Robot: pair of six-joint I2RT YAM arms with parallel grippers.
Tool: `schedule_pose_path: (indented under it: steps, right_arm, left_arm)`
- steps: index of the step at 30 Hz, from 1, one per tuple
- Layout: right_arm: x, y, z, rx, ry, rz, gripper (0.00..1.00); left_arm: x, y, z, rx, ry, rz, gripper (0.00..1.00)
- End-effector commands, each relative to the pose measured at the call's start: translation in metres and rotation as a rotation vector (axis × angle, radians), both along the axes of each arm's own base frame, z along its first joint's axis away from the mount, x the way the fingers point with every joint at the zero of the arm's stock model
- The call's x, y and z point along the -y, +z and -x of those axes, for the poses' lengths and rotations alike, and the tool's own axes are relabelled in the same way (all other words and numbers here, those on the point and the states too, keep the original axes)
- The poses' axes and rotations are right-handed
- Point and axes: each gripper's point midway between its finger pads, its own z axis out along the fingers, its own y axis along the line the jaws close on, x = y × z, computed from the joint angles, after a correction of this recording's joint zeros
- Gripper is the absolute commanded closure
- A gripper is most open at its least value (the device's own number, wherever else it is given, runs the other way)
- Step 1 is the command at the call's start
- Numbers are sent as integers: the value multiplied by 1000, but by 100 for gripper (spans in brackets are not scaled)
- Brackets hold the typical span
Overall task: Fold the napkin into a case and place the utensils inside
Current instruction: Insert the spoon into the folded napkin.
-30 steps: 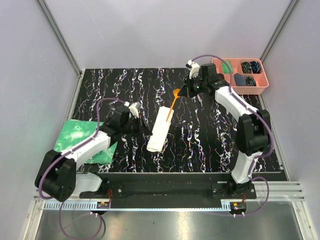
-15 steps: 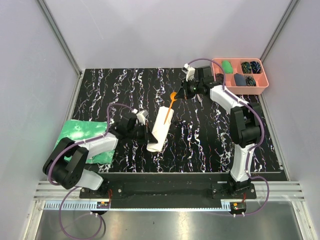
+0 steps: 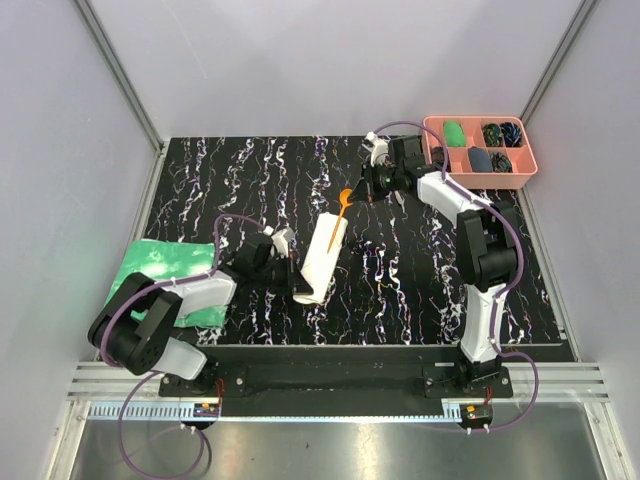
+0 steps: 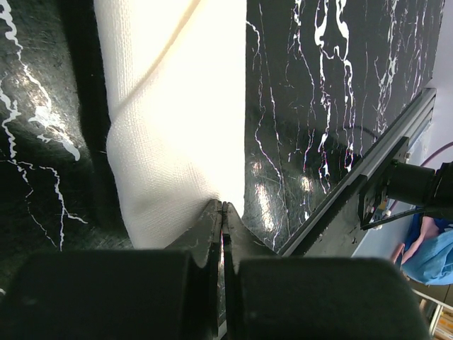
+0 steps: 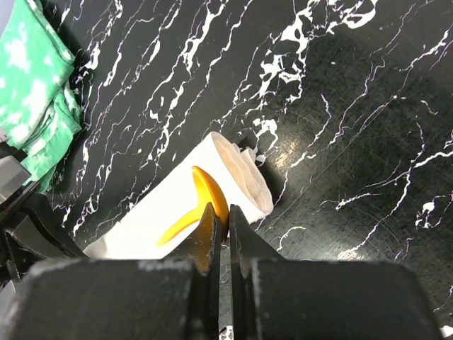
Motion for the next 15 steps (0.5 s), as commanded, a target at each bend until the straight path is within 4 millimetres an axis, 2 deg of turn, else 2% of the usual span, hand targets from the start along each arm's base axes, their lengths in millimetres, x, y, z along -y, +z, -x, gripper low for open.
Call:
schedule_pose_path:
  steps: [1, 8, 15]
  right_arm:
    - [-10, 11, -6, 36, 32, -43, 100]
    - [-11, 3, 0, 9, 41, -49, 100]
    - [-11, 7, -13, 24, 10, -37, 100]
  left_arm:
    - [6, 6, -4, 40, -12, 36, 100]
    - [4, -3, 1, 15, -14, 30, 100]
    - [1, -8, 5, 7, -12, 21, 100]
